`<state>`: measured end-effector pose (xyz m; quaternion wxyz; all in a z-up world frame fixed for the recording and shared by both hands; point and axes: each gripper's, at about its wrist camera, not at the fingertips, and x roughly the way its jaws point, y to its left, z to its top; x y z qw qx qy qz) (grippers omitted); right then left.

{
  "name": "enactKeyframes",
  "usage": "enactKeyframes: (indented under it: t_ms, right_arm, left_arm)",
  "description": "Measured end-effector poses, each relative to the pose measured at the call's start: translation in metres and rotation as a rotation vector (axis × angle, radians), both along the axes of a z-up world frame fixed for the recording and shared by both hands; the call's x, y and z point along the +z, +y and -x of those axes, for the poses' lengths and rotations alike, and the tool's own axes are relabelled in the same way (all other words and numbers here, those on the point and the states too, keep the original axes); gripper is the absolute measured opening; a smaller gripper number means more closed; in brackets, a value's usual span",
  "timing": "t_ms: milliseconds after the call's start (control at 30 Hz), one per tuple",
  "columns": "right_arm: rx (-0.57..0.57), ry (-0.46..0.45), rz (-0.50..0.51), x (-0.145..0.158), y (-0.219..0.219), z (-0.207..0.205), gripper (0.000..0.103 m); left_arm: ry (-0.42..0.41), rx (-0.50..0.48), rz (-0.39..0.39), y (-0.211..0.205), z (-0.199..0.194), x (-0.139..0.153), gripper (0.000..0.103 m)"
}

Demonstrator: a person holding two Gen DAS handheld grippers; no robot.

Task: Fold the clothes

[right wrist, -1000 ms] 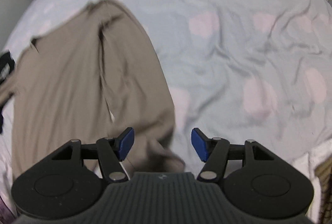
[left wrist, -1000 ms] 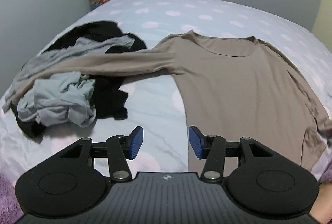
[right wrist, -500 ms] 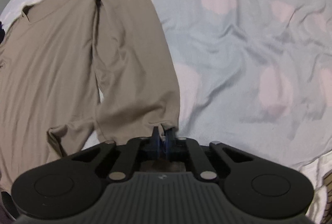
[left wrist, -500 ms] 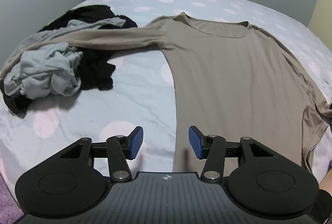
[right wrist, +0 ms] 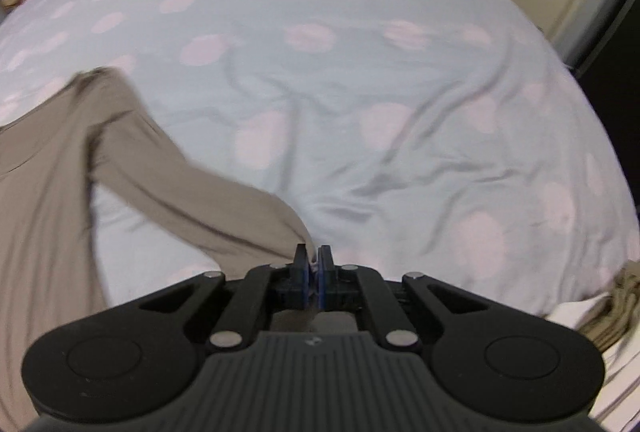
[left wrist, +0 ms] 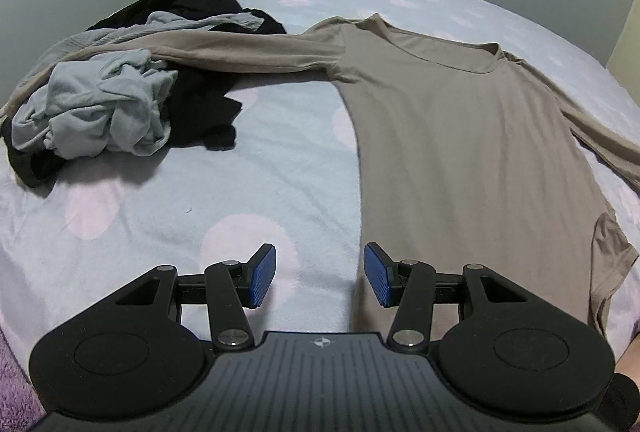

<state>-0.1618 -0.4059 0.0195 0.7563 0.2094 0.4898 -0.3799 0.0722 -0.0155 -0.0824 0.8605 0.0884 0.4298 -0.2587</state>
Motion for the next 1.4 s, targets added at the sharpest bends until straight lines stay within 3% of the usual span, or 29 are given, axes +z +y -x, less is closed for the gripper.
enactKeyframes:
  t_ms: [167, 333, 433, 500, 767, 1000, 1400]
  right_arm:
    - [-0.051, 0.005, -0.014, -0.024, -0.014, 0.006, 0.007]
    - [-0.026, 0.013, -0.025, -0.040, -0.005, 0.003, 0.020]
    - [0.017, -0.002, 0.003, -0.035, 0.006, 0.001, 0.033]
    - [0.054, -0.018, 0.018, -0.030, 0.016, -0.001, 0.035]
    - [0.256, -0.142, -0.018, -0.017, 0.086, -0.011, 0.038]
    - [0.446, -0.214, -0.117, -0.034, 0.168, -0.022, 0.043]
    - [0.615, -0.211, -0.011, -0.063, 0.256, -0.020, 0.043]
  left_arm:
    - [0.002, -0.011, -0.016, -0.002, 0.000, -0.002, 0.047]
    - [0.010, -0.019, -0.033, -0.004, 0.001, -0.005, 0.047]
    - [0.011, -0.020, -0.034, -0.004, 0.001, -0.005, 0.047]
    - [0.010, -0.021, -0.035, -0.004, 0.001, -0.005, 0.047]
    - [0.009, -0.027, -0.044, -0.006, 0.004, -0.004, 0.047]
    - [0.009, -0.029, -0.047, -0.008, 0.007, -0.004, 0.047]
    - [0.001, -0.035, -0.050, -0.011, 0.011, -0.002, 0.047]
